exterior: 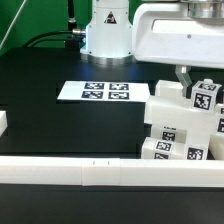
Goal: Assemble chair
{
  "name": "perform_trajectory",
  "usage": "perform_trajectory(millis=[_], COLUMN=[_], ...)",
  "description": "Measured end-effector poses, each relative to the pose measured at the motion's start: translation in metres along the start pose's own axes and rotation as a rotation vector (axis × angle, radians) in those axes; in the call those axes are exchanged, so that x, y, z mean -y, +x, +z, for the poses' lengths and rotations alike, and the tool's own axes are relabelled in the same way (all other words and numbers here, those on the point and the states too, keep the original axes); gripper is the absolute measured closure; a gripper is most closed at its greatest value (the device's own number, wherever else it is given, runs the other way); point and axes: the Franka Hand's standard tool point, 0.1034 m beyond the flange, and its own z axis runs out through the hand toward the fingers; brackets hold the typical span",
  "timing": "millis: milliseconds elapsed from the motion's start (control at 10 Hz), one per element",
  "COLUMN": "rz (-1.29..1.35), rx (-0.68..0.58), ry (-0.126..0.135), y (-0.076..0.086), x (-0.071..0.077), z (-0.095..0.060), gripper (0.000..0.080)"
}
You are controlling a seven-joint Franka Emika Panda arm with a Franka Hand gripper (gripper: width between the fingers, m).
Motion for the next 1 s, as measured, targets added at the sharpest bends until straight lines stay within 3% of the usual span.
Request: perform_trajectory(millis=[700,900,1000], rz=[0.230,0.100,0.072], rx=[0.001,0.003,0.001], ry=[-0.021,-0.021,-0.017], y=[0.006,0.008,0.009], x=[-0.012,-0.013,-0.011], z=[0.000,-0.004,-0.007], gripper=[0.0514,0.0199,0.0163])
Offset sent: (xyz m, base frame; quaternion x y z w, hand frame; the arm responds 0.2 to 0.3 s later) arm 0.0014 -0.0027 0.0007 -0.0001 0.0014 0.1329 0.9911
